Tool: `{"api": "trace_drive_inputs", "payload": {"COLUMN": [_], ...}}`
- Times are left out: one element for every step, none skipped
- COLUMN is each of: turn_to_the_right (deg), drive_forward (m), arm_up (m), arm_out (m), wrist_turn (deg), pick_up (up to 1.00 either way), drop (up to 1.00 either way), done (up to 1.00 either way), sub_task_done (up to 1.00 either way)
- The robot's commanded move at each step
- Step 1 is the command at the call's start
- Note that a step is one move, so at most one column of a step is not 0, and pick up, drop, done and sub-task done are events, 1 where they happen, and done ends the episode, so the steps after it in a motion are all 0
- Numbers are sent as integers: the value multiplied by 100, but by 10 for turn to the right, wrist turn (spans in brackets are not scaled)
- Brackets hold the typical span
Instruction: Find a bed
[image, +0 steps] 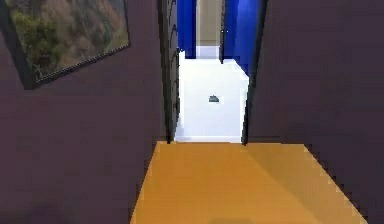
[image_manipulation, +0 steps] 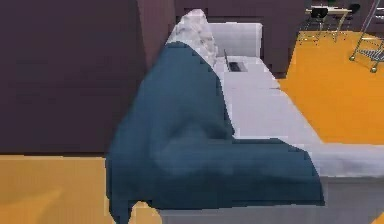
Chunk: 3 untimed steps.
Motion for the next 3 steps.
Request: {"api": "trace_drive_inputs", "payload": {"turn_to_the_right": [30,0,0], "drive_forward": [0,50,100], "arm_up": [0,0,0], "arm_out": [0,0,0], "wrist_turn": [0,0,0], "pick_up": [0,0,0], "drop": [0,0,0], "done": [0,0,0], "sub_task_done": [0,0,0]}}
